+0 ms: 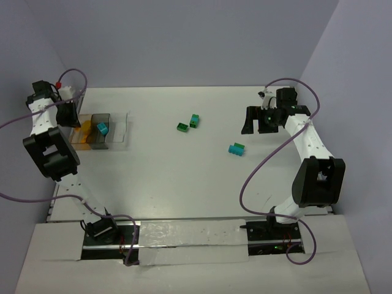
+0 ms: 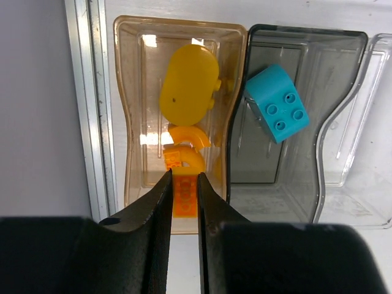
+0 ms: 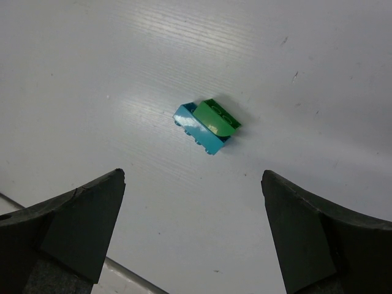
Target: Sort the legos into containers by color
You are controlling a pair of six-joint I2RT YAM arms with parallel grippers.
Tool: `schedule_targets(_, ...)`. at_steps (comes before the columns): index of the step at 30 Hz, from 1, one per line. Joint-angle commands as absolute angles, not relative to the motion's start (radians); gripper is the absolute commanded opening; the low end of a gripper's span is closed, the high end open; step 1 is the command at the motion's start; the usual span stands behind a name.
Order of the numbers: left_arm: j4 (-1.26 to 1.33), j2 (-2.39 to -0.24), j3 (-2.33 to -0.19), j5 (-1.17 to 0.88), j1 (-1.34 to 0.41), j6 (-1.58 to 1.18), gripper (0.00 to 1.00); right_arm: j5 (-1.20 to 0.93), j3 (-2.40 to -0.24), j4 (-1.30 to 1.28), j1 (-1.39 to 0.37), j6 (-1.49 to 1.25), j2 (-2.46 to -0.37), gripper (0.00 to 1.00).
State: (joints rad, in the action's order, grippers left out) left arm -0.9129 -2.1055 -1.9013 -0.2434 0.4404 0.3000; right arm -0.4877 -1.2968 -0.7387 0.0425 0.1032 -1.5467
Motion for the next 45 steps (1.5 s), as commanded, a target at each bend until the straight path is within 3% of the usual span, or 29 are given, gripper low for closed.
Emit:
schedule_targets(1,-0.874,-2.113,-1.891,-0.221,0.445,0.313,0.21,-0.495,-1.339,-0.741,0.035,0.120,-1.557,1.00)
schedule_targets(6,-0.870,-2.124,-1.887,-0.215,0.446,0.308,0.34,-0.494,-1.342,-0.742,0.035,0.121,-1.558,1.00)
schedule_targets(10,-0.873,-2.122,-1.894,-0.235,0.447,0.310,0.53,-0.488,-1.345,-0.744,0.034,0.123,-1.560,1.00)
schedule_targets(12,-0.870,-2.107,-1.896,-0.255,0.448,0.310,0.71,-0.483,-1.344,-0.745,0.034,0.126,-1.557,1.00)
schedule_targets(16,-0.892,-2.082,-1.963,-0.298,0.446,0.305,0.87,-0.469,-1.342,-0.748,0.034,0.131,-1.552,1.00)
schedule_targets(21,-0.953,-2.014,-2.054,-0.343,0.394,0.328,0.91,-0.419,-1.336,-0.763,0.032,0.169,-1.554,1.00)
schedule_targets(28,-0.887,-1.802,-1.879,-0.419,0.128,0.347,0.93,-0.311,-1.343,-0.815,0.025,0.262,-1.592,0.97)
schedule_targets(35,-0.761,-1.710,-1.714,-0.422,-0.040,0.263,0.92,-0.381,-1.448,-0.892,-0.037,0.216,-1.695,0.92)
schedule_targets(45,-0.765,-1.712,-1.655,-0.535,-0.057,0.231,0.93,-0.249,-1.494,-0.871,-0.223,0.410,-1.800,0.93)
